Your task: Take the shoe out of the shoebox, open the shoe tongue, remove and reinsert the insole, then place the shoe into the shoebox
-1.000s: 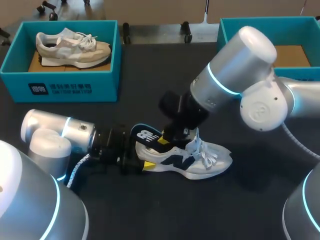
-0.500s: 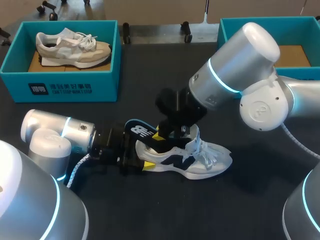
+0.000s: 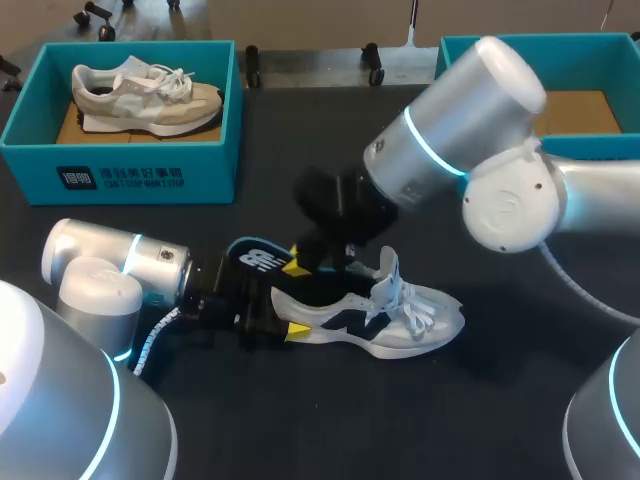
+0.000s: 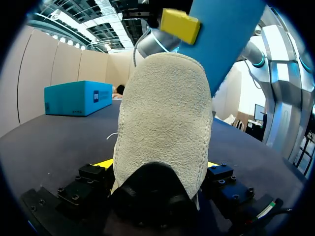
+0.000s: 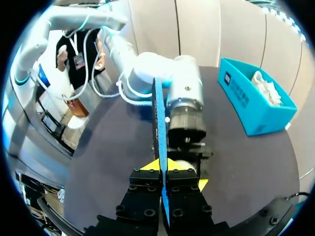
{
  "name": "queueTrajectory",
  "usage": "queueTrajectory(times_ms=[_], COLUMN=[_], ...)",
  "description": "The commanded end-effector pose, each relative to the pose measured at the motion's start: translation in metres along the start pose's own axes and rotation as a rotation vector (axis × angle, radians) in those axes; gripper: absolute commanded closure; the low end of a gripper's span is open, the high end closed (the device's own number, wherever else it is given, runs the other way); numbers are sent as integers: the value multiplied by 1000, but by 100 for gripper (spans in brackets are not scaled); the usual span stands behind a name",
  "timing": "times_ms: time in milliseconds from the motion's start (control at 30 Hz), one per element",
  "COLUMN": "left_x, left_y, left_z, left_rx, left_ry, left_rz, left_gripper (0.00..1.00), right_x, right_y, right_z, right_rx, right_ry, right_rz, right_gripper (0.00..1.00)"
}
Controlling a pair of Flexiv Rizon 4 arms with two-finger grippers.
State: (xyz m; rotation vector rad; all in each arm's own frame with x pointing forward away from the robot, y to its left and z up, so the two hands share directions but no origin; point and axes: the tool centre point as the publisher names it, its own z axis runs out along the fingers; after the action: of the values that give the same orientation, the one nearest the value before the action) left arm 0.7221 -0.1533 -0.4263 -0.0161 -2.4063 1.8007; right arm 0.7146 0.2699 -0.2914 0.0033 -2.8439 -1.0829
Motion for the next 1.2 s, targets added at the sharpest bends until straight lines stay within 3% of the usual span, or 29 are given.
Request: queueTrajectory(times_ms=[33,233,800,1067,1200], left_x=[-4,-4,-4,-4,-4], left_y=[5,5,5,5,5], left_z=[0,0,0,0,0], left_rx=[-2,-2,-2,-2,-2], left_ry=[0,0,0,0,0], left_rz=[0,0,0,0,0], left_gripper=[100,100,100,100,100], right_x=[-9,-12,-13,-20,-15], right_y=[11,22,25,48,51], right_z=[14,-6,-8,-50,-74], right_rx=[-66,-236,-257,-259,-373], right_ry=[26,12,9,-72,-78], right_rz=[-17,-1,-1,56,114], right_gripper=[100,100,100,100,100])
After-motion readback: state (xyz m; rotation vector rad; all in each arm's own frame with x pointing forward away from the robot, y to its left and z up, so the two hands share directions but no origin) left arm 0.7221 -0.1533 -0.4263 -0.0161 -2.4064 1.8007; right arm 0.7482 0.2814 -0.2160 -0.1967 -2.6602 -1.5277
